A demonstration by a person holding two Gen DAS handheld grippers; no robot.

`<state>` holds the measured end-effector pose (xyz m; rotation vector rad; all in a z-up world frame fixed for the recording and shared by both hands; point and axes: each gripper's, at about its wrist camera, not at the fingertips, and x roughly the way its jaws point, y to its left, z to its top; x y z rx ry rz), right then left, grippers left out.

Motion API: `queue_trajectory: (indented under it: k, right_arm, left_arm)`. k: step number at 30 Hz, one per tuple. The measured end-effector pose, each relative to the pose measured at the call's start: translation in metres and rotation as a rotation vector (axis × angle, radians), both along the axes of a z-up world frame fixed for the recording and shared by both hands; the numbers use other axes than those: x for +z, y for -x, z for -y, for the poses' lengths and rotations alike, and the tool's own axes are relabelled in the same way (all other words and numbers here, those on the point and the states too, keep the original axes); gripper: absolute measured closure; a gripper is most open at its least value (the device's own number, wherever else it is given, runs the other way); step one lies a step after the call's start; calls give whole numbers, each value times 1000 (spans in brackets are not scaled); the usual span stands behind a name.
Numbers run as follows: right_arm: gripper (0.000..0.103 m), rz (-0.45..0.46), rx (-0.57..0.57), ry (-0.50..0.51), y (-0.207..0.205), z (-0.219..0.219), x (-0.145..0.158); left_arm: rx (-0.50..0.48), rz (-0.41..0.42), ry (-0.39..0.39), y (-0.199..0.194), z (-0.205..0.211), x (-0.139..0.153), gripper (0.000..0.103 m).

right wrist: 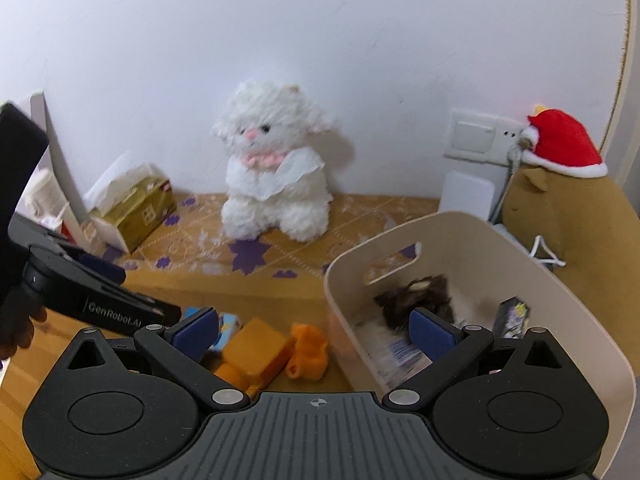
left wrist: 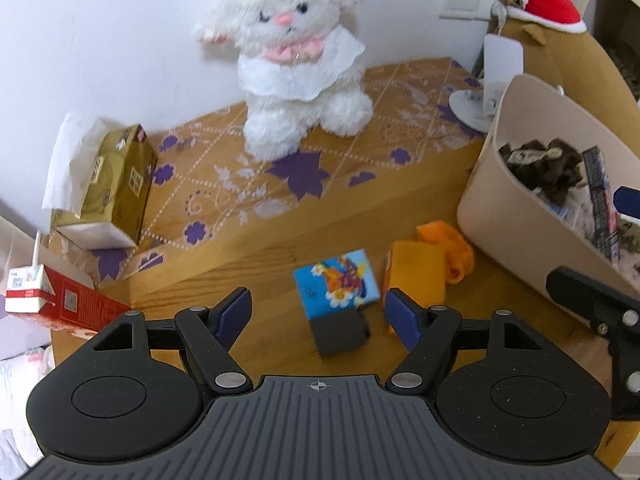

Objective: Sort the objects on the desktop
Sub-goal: 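Move both tools back over the table toward the remaining objects, then grasp the black cylinder with the left while the right grasps the orange bottle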

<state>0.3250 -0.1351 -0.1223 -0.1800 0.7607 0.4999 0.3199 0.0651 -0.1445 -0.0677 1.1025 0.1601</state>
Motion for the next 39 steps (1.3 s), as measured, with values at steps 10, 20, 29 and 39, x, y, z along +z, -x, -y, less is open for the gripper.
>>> queue_trajectory:
  k: [10,20,29,39]
  right_arm:
    - [0,-66,41,123,15,-34,-44]
    - [0,-118,18,154,11,-63,-89]
    - [0,-137,-57,65,0,-65,-121]
    - [0,-156,-181,132,-7,-53,-131]
  left_arm:
    - [-12,-53,45,7,-22,-30,28]
    - [17,-68,111,12,-23,-54,28]
    - [88,-74,167,2,-31,-70,28]
    - [127,-52,191,-4,-30,-76,24]
